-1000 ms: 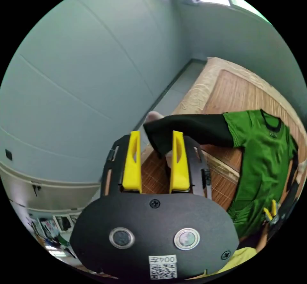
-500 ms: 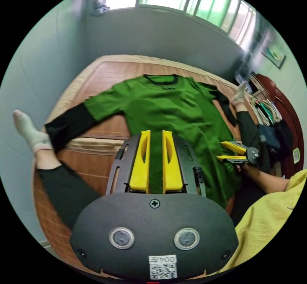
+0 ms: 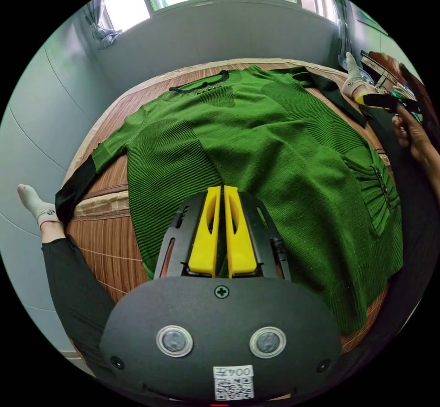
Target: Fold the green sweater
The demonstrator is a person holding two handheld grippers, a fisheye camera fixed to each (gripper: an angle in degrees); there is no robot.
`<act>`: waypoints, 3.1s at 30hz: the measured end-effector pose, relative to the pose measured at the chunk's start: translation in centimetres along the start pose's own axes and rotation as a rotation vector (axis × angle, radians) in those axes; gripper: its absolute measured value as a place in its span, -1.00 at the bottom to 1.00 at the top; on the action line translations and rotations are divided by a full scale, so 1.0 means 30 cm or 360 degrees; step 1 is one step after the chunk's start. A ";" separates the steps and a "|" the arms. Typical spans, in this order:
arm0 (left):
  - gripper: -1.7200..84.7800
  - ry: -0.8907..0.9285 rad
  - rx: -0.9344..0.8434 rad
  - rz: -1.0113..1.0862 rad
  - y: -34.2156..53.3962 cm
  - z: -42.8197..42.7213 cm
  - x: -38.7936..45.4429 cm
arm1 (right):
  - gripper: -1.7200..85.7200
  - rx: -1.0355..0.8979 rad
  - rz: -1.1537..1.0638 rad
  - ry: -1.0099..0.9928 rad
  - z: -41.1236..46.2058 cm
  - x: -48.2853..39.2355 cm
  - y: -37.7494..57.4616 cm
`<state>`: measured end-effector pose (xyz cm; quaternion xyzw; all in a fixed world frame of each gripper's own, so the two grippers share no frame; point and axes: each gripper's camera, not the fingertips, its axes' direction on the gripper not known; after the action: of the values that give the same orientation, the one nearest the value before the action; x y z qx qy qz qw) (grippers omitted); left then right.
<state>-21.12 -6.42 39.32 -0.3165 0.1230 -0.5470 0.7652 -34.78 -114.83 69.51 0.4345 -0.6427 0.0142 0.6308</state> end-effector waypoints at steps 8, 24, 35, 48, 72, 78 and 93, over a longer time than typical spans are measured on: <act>-0.92 0.0061 0.0004 -0.0028 0.083 0.068 0.024 | -0.84 -0.0394 0.0005 0.0305 0.201 0.170 -0.164; -0.92 0.0085 0.0005 -0.0036 0.178 0.176 0.045 | -0.71 0.0300 0.0735 0.0082 -0.591 1.011 -0.704; -0.92 0.0100 0.0009 -0.0043 0.202 0.233 0.023 | -0.53 0.0539 -0.0131 -0.0358 -0.374 0.357 -0.355; -0.92 0.0164 0.0014 -0.0070 0.185 0.277 -0.050 | -0.50 -0.0068 -0.0589 -0.0473 0.254 -0.332 -0.139; -0.93 0.0201 0.0027 -0.0087 0.054 0.294 -0.234 | -0.48 -0.0083 -0.0567 -0.0069 0.424 -0.573 -0.009; -0.93 0.0201 0.0027 -0.0087 0.008 0.289 -0.289 | -0.48 -0.0087 -0.0559 -0.0068 0.430 -0.608 0.011; -0.96 0.0246 0.0203 -0.0446 -0.412 0.226 -0.848 | -0.48 -0.0077 -0.0554 -0.0112 0.437 -0.649 0.052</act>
<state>-36.35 16.75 48.16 -0.2384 0.1013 -0.6778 0.6881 -49.51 -110.74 51.63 0.5240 -0.5797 -0.1258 0.6111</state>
